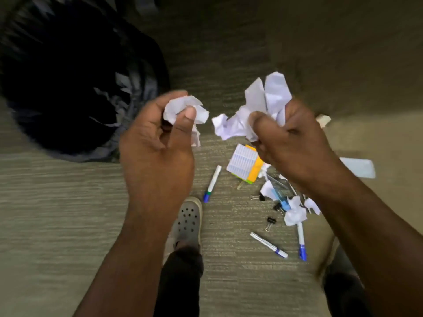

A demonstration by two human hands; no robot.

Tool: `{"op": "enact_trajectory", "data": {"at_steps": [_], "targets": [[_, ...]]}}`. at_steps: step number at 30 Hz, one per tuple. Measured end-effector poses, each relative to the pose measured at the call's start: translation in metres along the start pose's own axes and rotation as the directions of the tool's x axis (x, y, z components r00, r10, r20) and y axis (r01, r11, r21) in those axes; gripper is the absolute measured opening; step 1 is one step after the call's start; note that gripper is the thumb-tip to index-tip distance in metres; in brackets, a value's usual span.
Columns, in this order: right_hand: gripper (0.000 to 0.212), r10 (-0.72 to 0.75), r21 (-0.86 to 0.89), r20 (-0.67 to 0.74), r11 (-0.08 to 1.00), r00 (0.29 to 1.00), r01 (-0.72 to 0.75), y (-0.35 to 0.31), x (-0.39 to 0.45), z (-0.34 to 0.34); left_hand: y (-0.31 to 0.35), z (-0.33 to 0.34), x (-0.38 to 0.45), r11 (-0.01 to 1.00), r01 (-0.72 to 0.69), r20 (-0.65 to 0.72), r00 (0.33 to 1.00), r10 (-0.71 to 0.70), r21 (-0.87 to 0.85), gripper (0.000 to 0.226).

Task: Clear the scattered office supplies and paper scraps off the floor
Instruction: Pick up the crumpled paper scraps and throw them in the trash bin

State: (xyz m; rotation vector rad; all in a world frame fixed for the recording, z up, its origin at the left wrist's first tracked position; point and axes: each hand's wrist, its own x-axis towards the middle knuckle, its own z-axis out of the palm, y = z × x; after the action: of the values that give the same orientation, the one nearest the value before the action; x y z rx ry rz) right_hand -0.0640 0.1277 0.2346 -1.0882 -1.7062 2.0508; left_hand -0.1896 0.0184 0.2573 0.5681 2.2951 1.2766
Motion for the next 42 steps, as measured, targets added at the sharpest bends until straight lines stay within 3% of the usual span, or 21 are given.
{"op": "enact_trajectory", "data": {"at_steps": [5,8,10,12,14,17,18,20,26,30,32,37,42], "targets": [[0.023,-0.279,-0.213,0.094,0.932,0.956,0.293,-0.077,0.062,0.101,0.003,-0.100,0.050,0.983,-0.029,-0.303,0.949,0.084,0.182,0.038],[0.031,-0.322,-0.355,0.153,0.864,0.934,0.356,-0.093,0.101,0.159,-0.010,-0.138,0.080,0.978,0.002,-0.365,0.928,0.075,0.207,0.026],[0.026,-0.327,-0.370,0.144,0.858,0.934,0.357,-0.092,0.122,0.190,-0.024,-0.145,0.096,0.986,-0.003,-0.379,0.923,0.066,0.166,0.025],[0.017,-0.278,-0.372,0.128,0.877,0.952,0.306,-0.084,0.139,0.220,-0.045,-0.150,0.112,0.998,0.049,-0.356,0.934,-0.028,0.048,0.030],[0.018,-0.154,-0.446,0.150,0.871,0.977,0.206,-0.071,0.151,0.240,-0.066,-0.154,0.124,0.972,0.220,-0.237,0.943,-0.235,-0.087,0.037],[0.059,0.141,-0.579,0.275,0.814,0.951,0.047,-0.048,0.163,0.252,-0.090,-0.162,0.129,0.922,0.384,-0.082,0.918,-0.388,-0.060,0.051],[0.073,0.193,-0.611,0.290,0.791,0.937,0.026,-0.043,0.163,0.253,-0.093,-0.164,0.127,0.929,0.370,-0.062,0.927,-0.370,-0.015,0.050],[0.080,0.166,-0.647,0.270,0.761,0.948,0.051,-0.036,0.161,0.253,-0.099,-0.166,0.123,0.951,0.304,-0.070,0.951,-0.301,0.053,0.052],[0.052,-0.106,-0.637,0.216,0.738,0.971,0.222,-0.028,0.134,0.238,-0.097,-0.161,0.097,0.982,0.059,-0.098,0.994,-0.041,0.180,0.046],[0.028,-0.409,-0.542,0.001,0.767,0.913,0.344,-0.026,0.103,0.210,-0.084,-0.152,0.079,0.976,-0.076,-0.156,0.982,0.109,0.204,0.037],[0.023,-0.445,-0.506,-0.158,0.803,0.881,0.315,-0.018,0.084,0.179,-0.080,-0.137,0.063,0.970,-0.158,-0.128,0.975,0.183,0.186,0.032],[0.032,-0.240,-0.381,-0.494,0.924,0.836,0.040,0.038,0.031,0.080,-0.088,-0.081,0.007,0.952,-0.254,0.080,0.967,0.243,0.169,0.024],[0.031,0.098,-0.127,-0.747,0.950,0.657,-0.286,0.127,-0.043,-0.012,-0.125,-0.009,-0.063,0.962,-0.172,0.337,0.937,0.093,0.210,0.023]]}}
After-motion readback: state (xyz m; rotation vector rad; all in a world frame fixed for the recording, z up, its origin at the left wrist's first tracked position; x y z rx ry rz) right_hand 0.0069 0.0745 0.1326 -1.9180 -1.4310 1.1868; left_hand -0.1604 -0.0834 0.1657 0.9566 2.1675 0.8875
